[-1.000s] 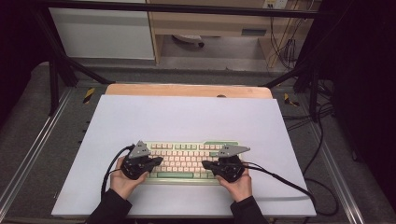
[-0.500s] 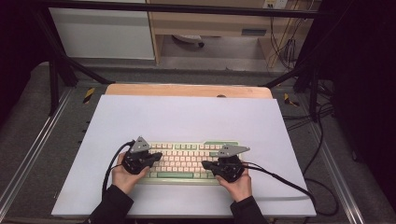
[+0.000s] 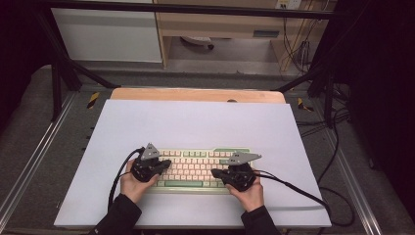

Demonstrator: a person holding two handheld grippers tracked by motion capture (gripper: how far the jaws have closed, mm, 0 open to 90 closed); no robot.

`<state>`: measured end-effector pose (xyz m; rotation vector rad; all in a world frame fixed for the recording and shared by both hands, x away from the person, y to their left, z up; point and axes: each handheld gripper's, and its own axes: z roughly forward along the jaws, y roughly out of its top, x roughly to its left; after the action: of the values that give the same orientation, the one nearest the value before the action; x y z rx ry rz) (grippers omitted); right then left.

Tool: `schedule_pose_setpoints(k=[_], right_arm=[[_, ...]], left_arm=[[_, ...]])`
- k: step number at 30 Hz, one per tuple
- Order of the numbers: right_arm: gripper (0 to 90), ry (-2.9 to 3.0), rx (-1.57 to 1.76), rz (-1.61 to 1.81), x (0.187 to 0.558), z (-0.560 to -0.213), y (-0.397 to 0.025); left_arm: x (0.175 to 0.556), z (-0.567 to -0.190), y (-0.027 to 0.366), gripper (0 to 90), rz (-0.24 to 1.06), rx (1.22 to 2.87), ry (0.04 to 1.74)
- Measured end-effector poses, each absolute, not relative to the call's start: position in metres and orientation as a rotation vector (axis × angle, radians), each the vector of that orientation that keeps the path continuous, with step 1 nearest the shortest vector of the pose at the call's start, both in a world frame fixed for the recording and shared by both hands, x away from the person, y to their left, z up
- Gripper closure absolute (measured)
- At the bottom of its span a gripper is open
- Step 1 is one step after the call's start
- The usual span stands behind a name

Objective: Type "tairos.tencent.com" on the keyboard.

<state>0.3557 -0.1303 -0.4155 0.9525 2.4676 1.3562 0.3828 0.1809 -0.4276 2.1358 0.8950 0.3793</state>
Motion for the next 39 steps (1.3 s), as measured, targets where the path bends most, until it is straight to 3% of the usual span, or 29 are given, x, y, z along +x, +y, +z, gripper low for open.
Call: schedule_pose_setpoints(k=[22,39], right_arm=[[90.0,2.462,0.962,1.415,0.357,-0.415,-0.125],[90.0,2.502,0.963,1.406,0.365,-0.425,-0.083]], left_arm=[[0.356,-0.415,0.205,90.0,0.360,2.105,0.859],[0.352,-0.421,0.222,90.0,0.334,2.084,0.880]])
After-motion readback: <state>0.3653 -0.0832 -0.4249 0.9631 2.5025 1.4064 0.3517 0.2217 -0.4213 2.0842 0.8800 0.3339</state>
